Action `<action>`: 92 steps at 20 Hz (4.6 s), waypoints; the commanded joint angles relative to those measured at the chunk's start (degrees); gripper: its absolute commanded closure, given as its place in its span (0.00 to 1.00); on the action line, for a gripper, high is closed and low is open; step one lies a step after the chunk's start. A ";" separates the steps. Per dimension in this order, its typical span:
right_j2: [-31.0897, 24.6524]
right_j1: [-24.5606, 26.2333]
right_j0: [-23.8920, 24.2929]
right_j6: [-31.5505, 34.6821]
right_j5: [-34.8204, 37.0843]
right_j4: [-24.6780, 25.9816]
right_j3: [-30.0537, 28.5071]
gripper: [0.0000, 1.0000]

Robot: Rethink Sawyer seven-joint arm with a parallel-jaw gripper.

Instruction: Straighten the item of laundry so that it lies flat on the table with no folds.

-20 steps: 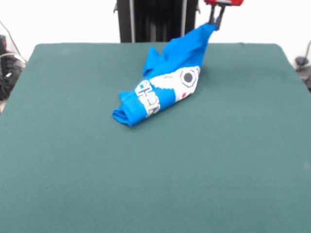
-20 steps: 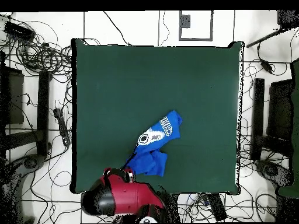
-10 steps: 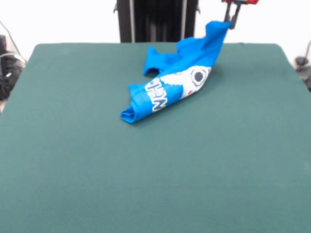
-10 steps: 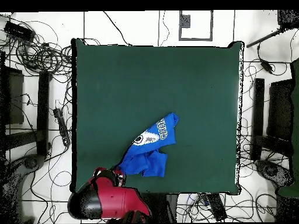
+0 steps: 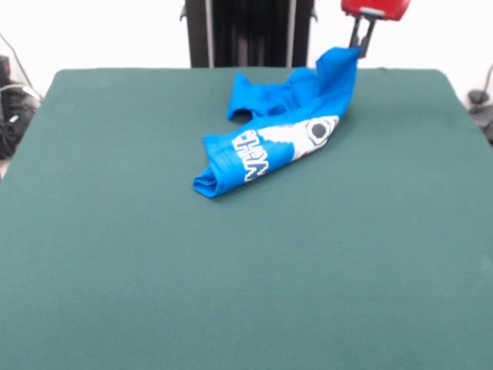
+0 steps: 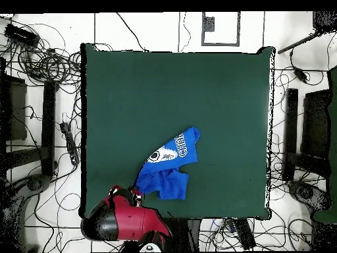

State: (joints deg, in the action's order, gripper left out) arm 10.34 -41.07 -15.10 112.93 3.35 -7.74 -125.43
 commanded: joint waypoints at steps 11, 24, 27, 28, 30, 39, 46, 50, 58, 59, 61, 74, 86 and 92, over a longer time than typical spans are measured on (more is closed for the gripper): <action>-5.17 7.06 -5.79 17.62 -4.21 -12.21 4.15 1.00; -4.33 7.77 -10.12 16.69 -1.96 -18.70 6.19 1.00; -5.14 8.36 -10.30 16.91 -2.89 -19.86 6.22 1.00; -5.04 8.55 -10.77 17.04 -2.79 -20.45 6.48 1.00; -5.02 8.95 -11.44 17.29 -2.64 -21.51 6.98 1.00; -4.62 9.36 -14.91 18.67 -1.71 -25.82 7.59 1.00; -3.34 9.30 -17.68 19.17 0.23 -29.17 8.24 1.00; -3.51 9.39 -18.48 19.30 0.50 -30.76 8.37 1.00; -1.55 9.77 -23.01 20.44 2.74 -35.14 9.70 1.00; -1.36 9.76 -23.28 20.29 2.81 -35.45 9.66 1.00; -1.71 9.51 -22.82 19.66 2.38 -35.62 9.20 1.00; -1.01 9.67 -21.94 18.44 2.96 -36.61 8.65 0.00; -1.25 2.48 -14.36 10.26 5.40 -29.72 3.33 0.00; 2.37 -3.83 -10.17 5.49 11.45 -22.73 1.01 0.00</action>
State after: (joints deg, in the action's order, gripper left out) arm 12.10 -39.12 -28.87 114.43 4.82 -34.87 -120.26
